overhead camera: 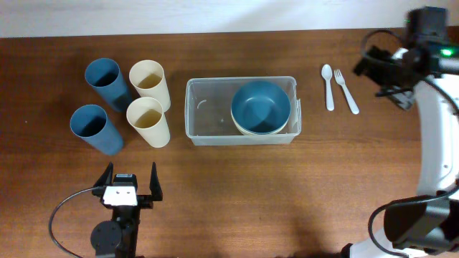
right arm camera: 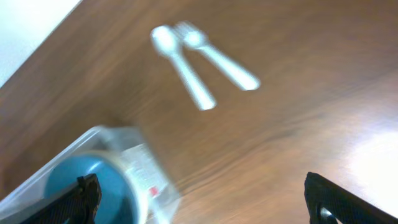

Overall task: Pack container
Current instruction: 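Raise the right gripper and move it right away from the container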

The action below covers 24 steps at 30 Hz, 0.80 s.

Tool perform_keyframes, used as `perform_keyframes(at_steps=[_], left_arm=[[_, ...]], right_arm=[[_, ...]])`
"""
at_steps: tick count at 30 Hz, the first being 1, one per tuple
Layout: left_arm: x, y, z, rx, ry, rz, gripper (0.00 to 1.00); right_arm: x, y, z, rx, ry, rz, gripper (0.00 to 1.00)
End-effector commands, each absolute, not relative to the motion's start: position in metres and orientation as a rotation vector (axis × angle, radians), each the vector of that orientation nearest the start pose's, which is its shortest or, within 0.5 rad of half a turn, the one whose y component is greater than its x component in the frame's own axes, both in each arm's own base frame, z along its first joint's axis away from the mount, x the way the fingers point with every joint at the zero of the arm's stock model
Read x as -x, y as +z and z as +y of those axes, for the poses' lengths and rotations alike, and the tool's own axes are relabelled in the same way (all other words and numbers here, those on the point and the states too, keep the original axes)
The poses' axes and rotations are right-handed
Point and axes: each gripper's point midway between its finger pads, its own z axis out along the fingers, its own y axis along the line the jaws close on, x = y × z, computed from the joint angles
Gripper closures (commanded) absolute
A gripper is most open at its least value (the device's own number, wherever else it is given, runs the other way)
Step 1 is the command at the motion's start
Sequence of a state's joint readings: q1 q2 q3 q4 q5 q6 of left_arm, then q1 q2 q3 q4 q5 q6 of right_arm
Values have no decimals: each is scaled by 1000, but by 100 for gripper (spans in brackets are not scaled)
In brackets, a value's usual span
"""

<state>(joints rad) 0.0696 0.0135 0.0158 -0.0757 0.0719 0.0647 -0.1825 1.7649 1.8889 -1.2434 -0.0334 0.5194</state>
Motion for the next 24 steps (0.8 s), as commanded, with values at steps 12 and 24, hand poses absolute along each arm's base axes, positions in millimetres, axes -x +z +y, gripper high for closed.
perform_keyframes(at_steps=[12,24], left_arm=[[-246,158,4,-69,49,1641,0],[-246,170,12,-41,97,1596,0]], right_arm=[[-376,184,-153,-1178,-83,2522,1],[-364,138,-148,-1202,-92,2589,1]])
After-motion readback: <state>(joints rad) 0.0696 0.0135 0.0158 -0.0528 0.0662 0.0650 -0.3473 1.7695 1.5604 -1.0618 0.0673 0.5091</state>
